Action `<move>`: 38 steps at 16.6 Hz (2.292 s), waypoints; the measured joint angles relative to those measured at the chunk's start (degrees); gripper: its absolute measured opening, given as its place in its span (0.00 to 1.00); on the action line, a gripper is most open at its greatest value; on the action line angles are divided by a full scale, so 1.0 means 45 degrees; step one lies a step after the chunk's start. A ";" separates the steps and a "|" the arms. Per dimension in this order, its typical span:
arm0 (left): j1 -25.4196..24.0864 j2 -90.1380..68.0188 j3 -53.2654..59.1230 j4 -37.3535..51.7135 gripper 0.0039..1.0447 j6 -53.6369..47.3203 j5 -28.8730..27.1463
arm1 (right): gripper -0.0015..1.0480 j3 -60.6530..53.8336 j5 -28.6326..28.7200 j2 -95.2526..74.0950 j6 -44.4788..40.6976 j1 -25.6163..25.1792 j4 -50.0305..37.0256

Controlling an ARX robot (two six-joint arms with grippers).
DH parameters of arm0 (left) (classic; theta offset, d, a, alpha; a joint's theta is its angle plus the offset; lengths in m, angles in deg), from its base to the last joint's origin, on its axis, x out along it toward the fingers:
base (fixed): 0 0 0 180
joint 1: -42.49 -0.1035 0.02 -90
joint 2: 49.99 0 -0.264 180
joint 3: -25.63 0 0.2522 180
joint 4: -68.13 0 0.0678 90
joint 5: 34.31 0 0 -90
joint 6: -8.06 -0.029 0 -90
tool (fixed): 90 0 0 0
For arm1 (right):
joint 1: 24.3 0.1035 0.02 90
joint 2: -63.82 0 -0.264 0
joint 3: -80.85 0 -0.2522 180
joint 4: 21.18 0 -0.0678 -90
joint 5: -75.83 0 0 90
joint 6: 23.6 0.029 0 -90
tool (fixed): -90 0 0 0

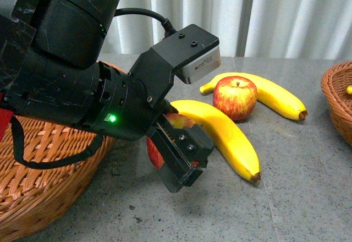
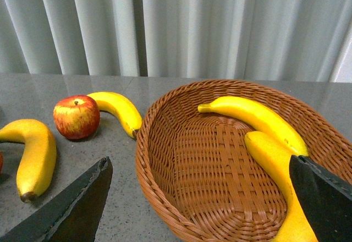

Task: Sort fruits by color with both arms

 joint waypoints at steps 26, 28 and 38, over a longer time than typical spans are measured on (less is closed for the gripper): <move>-0.4279 0.4299 0.2152 0.1122 0.59 0.9874 -0.9160 | 0.94 0.0000 -0.0005 0.0000 0.0000 0.0000 0.0000; -0.4274 0.4299 0.2361 0.1103 0.59 1.0346 -0.9272 | 0.94 0.0000 -0.0005 0.0000 0.0000 0.0000 0.0000; -0.2395 0.5867 0.2351 0.1617 0.94 1.0326 -0.9374 | 0.94 0.0000 -0.0005 0.0000 0.0000 0.0000 -0.0005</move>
